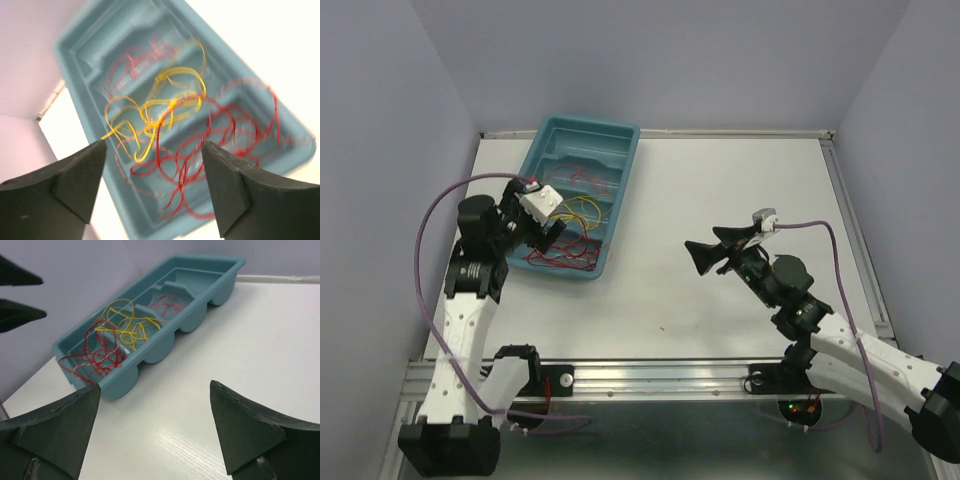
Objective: Untangle the cables
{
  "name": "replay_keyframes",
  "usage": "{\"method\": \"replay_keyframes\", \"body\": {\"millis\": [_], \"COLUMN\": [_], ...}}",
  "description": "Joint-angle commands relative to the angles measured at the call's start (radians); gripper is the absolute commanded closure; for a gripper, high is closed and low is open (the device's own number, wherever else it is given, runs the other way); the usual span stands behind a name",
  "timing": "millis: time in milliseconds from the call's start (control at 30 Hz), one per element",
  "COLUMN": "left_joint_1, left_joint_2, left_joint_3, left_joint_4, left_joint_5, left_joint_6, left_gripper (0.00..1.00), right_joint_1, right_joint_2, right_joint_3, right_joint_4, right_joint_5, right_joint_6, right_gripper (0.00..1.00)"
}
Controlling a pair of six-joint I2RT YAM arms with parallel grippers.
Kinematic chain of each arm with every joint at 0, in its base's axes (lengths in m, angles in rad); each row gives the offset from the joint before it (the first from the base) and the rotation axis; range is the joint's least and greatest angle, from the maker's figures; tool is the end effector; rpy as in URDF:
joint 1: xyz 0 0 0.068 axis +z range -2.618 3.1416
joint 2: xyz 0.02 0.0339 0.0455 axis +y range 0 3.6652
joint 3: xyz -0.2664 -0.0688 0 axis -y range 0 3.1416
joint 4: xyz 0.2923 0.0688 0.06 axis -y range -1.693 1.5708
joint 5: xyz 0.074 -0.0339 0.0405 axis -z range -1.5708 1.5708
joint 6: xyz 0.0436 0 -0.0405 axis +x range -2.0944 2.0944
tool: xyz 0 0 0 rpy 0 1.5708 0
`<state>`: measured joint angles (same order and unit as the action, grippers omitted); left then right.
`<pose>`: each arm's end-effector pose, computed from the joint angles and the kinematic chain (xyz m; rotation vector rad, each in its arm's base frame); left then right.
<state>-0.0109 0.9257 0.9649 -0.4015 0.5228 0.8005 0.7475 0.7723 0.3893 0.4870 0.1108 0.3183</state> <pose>0.2538 -0.0245 0.3582 1.0451 1.5665 0.0344 0.1789 0.1592 0.2580 -0.2313 1.4989 0.7812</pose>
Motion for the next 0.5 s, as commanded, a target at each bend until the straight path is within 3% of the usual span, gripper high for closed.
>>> {"method": "replay_keyframes", "body": {"millis": [0,33,133,467], "left_joint_1": [0.002,0.002,0.002,0.003], "left_joint_2": [-0.195,-0.259,-0.315,-0.314], "left_joint_3": [-0.214,-0.301,-0.379,-0.408], "left_joint_4": [0.488,0.623,0.737,0.721], "left_joint_5": [-0.013,-0.041,-0.15,-0.237], "left_joint_6": [-0.487,-0.536,-0.624,-0.584], "left_gripper": [0.04,0.01,0.01,0.01], "right_joint_1": [0.004,0.004,0.004,0.006], "right_joint_2": [-0.042,-0.05,-0.059,-0.034], "right_joint_3": [-0.007,-0.01,-0.015,-0.004], "right_joint_4": [0.058,0.059,0.059,0.059], "right_joint_5": [0.171,0.176,0.176,0.181], "right_joint_6": [0.01,0.007,0.004,0.007], "right_gripper": [0.05,0.05,0.05,0.05]}}
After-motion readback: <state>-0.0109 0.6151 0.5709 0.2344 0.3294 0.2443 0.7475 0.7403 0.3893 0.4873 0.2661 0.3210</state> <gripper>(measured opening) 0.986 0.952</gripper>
